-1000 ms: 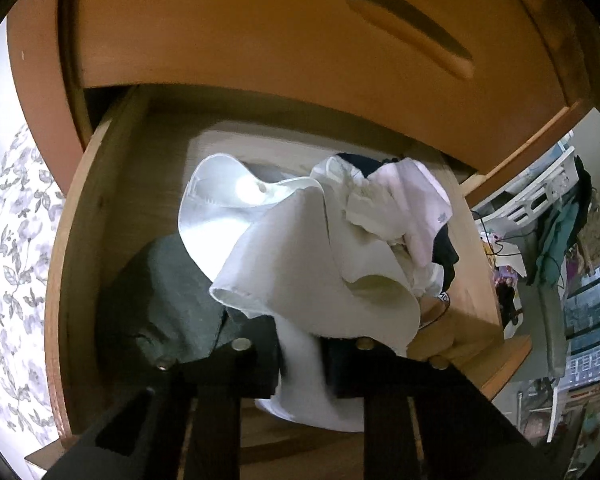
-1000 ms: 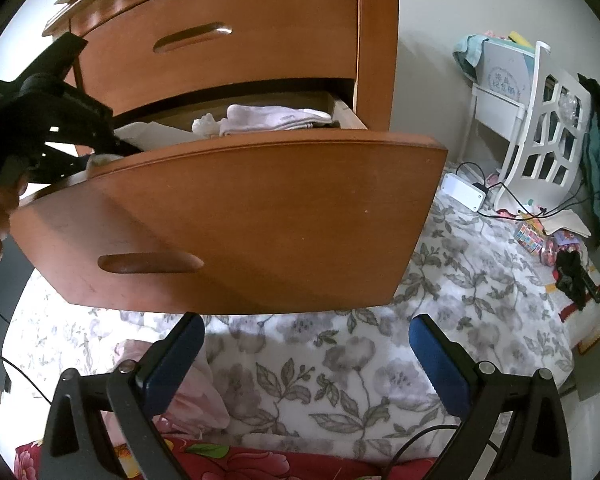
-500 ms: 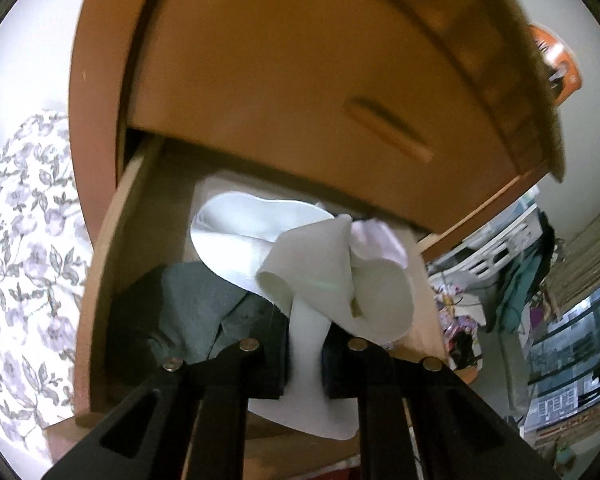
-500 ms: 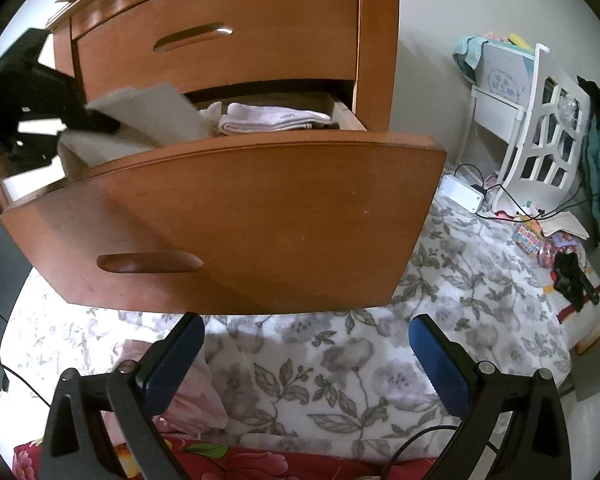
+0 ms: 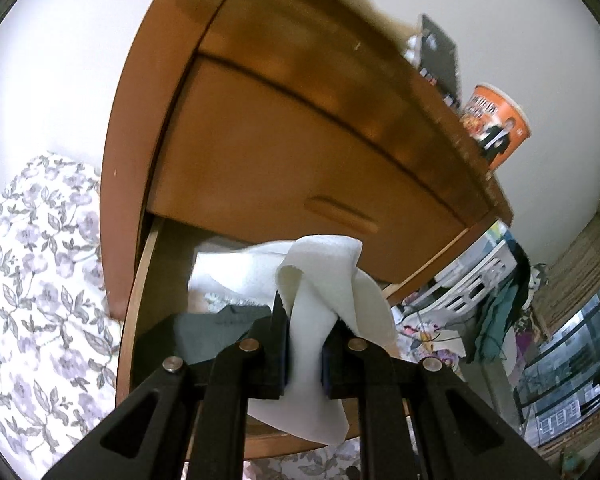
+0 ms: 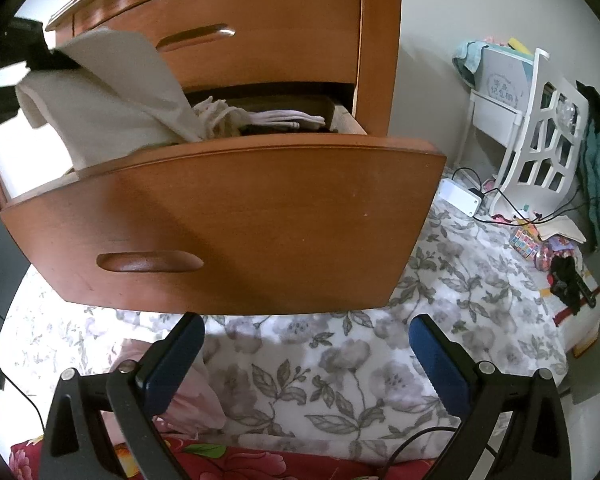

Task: Take underwear out of drawer
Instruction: 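Lift the white towel up out of the drawer with the left gripper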

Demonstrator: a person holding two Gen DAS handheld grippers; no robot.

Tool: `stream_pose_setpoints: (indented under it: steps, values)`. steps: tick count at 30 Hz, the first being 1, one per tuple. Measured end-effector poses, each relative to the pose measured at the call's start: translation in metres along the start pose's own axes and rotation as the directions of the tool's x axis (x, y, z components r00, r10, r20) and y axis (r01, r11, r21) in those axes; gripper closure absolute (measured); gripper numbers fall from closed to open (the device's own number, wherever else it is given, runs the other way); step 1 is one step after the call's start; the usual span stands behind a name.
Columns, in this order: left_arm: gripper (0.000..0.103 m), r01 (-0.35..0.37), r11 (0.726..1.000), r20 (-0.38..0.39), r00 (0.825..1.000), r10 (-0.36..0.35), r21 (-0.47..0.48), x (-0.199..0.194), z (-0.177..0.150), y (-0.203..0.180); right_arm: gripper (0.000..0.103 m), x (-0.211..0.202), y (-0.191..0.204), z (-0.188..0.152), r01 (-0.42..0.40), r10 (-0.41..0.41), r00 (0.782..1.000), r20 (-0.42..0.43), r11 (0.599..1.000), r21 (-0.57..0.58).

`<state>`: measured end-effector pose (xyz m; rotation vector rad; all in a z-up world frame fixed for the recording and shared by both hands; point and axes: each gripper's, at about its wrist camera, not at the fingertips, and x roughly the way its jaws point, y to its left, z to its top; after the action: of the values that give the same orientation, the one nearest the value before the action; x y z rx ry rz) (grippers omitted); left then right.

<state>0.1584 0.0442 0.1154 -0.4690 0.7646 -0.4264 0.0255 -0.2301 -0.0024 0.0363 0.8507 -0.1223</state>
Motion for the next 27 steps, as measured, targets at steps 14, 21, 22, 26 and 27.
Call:
stream_pose_setpoints:
  steps: [14,21,22,26,27]
  values:
    - [0.091,0.070,0.995,0.147,0.986,-0.080,0.072,-0.067,0.031,-0.035,0.000,-0.001,0.000,0.000,-0.001,0.001,1.000,0.004,1.000,0.006]
    - [0.091,0.076,0.993,0.216,0.972,-0.094,0.094,-0.098,0.038,-0.043,0.000,-0.002,-0.001,0.000,0.001,-0.001,1.000,0.011,1.000,0.010]
    - [0.091,0.077,0.992,0.224,0.970,-0.097,0.095,-0.101,0.038,-0.044,0.000,-0.003,-0.001,0.000,0.002,-0.002,1.000,0.012,1.000,0.010]
    - [0.091,0.103,0.990,0.254,0.959,-0.126,0.101,-0.116,0.041,-0.047,0.000,-0.004,-0.001,0.000,0.005,-0.005,1.000,0.017,1.000,0.010]
    - [0.091,0.113,0.988,0.260,0.956,-0.137,0.103,-0.119,0.041,-0.049,0.000,-0.004,-0.001,0.000,0.006,-0.006,1.000,0.018,1.000,0.010]
